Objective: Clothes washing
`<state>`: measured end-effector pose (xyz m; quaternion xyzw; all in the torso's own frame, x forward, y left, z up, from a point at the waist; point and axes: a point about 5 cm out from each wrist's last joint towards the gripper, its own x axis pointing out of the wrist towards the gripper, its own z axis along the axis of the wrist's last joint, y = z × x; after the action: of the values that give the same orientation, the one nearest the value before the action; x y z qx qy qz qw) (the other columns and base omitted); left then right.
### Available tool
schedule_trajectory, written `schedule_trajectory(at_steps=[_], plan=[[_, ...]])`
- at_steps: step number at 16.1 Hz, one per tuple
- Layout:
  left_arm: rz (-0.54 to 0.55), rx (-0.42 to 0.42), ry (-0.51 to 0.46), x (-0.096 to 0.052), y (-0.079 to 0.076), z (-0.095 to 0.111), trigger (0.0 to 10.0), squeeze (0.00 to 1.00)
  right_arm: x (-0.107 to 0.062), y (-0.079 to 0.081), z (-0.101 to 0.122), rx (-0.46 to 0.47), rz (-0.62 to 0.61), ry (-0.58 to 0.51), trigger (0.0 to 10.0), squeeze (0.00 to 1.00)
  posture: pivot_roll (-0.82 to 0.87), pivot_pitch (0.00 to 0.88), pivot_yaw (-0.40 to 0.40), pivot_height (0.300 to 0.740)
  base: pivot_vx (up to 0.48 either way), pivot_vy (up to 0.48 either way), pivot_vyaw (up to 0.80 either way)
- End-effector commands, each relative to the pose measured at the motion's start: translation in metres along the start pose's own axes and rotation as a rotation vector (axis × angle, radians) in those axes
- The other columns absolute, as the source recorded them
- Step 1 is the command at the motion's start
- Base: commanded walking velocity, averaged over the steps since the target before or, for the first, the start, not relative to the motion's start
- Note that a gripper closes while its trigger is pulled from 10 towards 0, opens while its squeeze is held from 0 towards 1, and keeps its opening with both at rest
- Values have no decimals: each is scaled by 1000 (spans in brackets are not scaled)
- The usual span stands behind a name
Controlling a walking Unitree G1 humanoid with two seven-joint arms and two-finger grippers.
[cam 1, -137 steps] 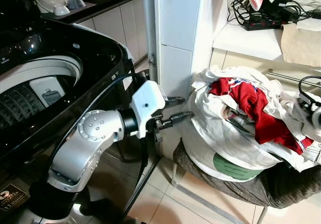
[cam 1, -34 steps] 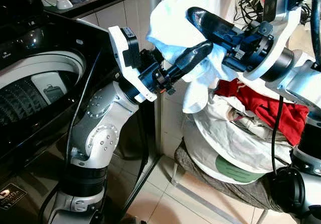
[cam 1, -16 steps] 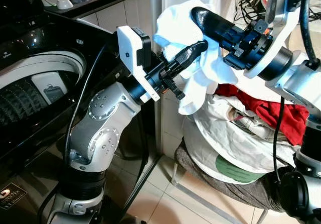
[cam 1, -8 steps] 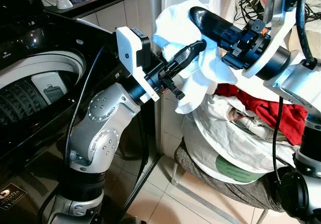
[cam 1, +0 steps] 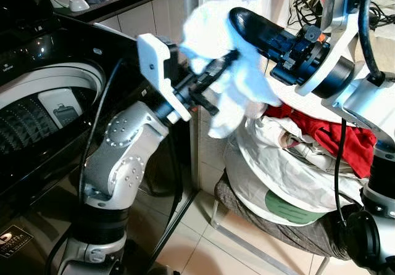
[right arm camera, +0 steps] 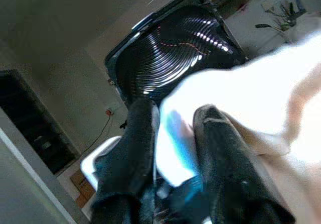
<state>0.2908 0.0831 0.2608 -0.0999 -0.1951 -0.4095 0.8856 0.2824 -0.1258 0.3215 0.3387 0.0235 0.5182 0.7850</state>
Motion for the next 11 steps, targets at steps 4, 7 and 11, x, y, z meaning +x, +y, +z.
schedule_trajectory(at_steps=[4, 7, 11], plan=[[69, 50, -39, -4, 15, 9, 0, 322, -10, 5, 28, -125, -36, -92, 10000, 1000, -21, 0, 35, 740, 0, 0, 0], [145, 125, -65, -4, 34, 22, 0, 173, -24, 0, 51, -187, -106, -224, 10000, 0, -22, 0, 34, 740, 0, 0, 0], [491, 788, -130, 12, 116, 130, 0, 0, -19, 3, 37, -216, -88, -159, 10000, 0, -9, 0, 23, 740, 0, 0, 0]])
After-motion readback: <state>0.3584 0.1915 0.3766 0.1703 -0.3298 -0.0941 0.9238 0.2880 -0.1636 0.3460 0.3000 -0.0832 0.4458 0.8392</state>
